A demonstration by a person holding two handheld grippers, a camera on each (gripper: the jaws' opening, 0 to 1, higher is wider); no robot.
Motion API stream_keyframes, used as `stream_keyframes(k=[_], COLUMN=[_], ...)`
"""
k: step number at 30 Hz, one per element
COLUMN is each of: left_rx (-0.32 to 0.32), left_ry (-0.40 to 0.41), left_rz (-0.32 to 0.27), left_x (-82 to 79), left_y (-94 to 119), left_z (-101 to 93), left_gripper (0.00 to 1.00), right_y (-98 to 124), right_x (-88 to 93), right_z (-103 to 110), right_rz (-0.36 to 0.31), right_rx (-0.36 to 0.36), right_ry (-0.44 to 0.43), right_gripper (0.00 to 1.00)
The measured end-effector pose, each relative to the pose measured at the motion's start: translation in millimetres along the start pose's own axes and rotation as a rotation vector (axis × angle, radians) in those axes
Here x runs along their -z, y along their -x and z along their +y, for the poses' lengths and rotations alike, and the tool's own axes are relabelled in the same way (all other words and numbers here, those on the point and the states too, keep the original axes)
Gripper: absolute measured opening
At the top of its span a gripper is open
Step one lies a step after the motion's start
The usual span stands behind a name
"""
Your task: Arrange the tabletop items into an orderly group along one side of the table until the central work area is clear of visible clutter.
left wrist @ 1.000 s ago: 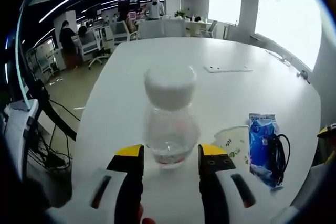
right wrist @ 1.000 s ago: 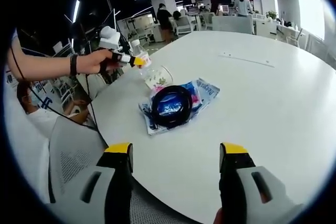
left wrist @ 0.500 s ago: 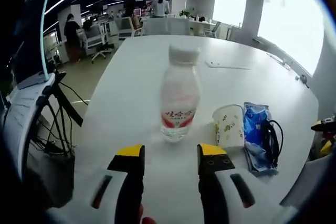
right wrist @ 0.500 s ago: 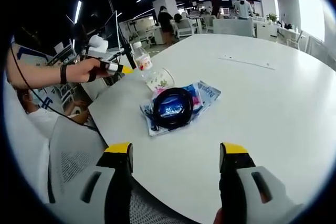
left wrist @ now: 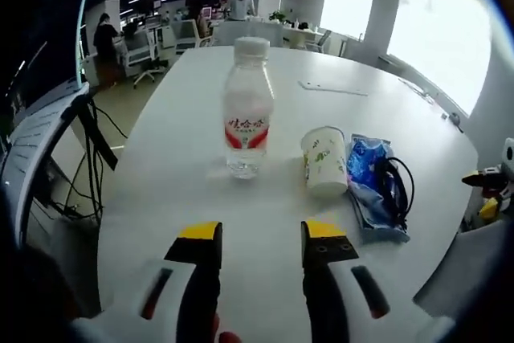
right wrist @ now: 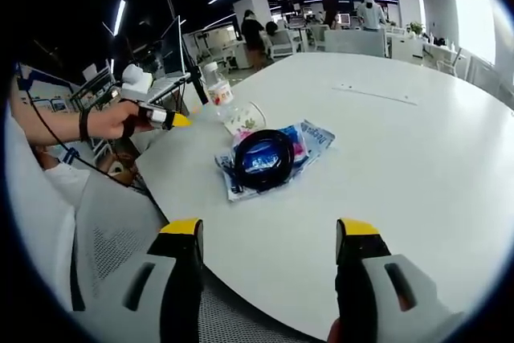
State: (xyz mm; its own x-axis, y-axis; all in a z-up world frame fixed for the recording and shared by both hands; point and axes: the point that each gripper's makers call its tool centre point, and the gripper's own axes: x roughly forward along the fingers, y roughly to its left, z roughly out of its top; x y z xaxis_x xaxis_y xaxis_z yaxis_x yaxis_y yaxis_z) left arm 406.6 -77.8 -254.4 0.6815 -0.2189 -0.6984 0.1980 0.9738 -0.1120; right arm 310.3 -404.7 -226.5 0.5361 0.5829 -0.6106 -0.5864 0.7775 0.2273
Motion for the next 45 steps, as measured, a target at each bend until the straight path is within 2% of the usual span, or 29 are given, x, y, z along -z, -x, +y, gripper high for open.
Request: stream_keyframes(k=[5, 9, 24, 30, 45], left_rx=[0.021, 0.041, 0.114, 0.129, 0.161], left_ry=[-0.01, -0.02, -0.067, -0.1, -0.123], left_rz=[0.009, 0.01, 0.005, 0.006, 0.003], left_x=[7.5, 6.2, -13.7, -20.4, -42.4], left_y=[-0.4, -2.6, -21.3, -26.4, -42.5], left_z=[-10.4, -19.6, -45.6, -52.8, -72.4], left_gripper=[0.39, 0.39, 0.4, 0.4, 0.4], right_y=[2.2, 5.1, 14.3, 17.0, 18.2], right_x=[3.8, 4.4, 2.7, 4.1, 6.9], right_z=[1.8, 1.1, -6.0, -9.9, -14.9], right_rz=[0.002, -0.002, -0.023, -0.028, -0.022], right_rx=[0.002, 0.008, 0.038, 0.047, 0.052], right_ry=[0.0, -0.002, -0.02, -0.028, -0.038], right_gripper=[0.66, 0.66, 0.66, 0.66, 0.66])
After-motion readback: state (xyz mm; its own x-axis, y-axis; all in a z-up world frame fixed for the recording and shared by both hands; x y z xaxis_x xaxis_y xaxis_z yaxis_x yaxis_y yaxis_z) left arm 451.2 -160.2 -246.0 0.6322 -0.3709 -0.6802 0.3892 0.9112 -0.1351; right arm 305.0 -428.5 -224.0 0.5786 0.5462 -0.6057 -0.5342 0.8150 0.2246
